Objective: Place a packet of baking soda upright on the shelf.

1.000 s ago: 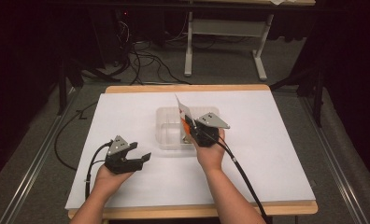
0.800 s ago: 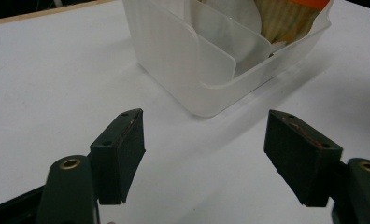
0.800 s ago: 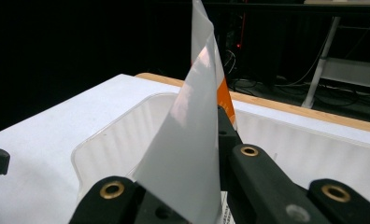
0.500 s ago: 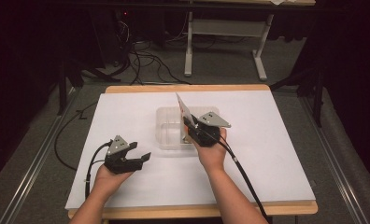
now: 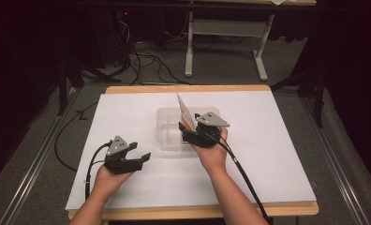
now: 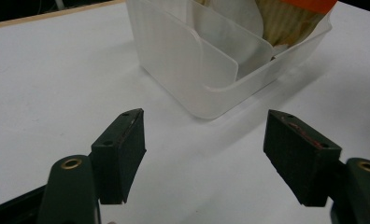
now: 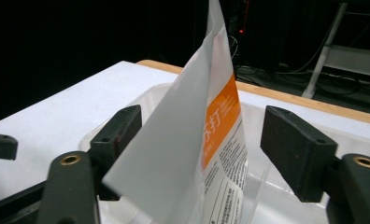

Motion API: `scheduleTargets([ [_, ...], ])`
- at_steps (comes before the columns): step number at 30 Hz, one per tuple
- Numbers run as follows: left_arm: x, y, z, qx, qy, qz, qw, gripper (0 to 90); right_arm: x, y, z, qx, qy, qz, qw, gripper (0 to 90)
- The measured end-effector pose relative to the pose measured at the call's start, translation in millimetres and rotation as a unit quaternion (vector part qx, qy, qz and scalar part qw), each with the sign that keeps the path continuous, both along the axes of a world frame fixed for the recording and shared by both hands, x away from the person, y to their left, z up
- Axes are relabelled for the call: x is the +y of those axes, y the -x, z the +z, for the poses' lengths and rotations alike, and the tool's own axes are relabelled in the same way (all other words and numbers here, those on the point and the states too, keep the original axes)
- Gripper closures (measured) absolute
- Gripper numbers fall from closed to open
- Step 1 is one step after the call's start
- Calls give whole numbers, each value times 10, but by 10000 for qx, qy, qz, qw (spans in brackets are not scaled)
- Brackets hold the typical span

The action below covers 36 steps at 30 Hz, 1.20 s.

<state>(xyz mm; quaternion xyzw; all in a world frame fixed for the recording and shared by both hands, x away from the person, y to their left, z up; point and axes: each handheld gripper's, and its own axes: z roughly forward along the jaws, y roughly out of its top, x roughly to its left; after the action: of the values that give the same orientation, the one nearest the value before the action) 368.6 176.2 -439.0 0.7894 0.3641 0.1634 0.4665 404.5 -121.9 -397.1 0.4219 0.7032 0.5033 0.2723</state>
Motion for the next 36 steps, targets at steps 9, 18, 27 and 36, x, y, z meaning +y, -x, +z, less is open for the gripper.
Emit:
scheduleTargets([
  [9, 19, -6, 2, -10, -27, 12, 10000, 299, -68, 130, 1, 38, 26, 95, 9999, 256],
  [18, 26, -8, 1, -13, -49, 34, 10000, 299, -199, 314, -16, 50, 41, 158, 9999, 253],
  [27, 59, -18, 2, 7, -72, 75, 9999, 299, -448, 561, -47, 78, 49, 196, 9998, 254],
  [36, 44, -10, -8, 27, -140, 75, 9999, 299, -1046, 804, -28, 99, 137, -191, 9997, 263],
])
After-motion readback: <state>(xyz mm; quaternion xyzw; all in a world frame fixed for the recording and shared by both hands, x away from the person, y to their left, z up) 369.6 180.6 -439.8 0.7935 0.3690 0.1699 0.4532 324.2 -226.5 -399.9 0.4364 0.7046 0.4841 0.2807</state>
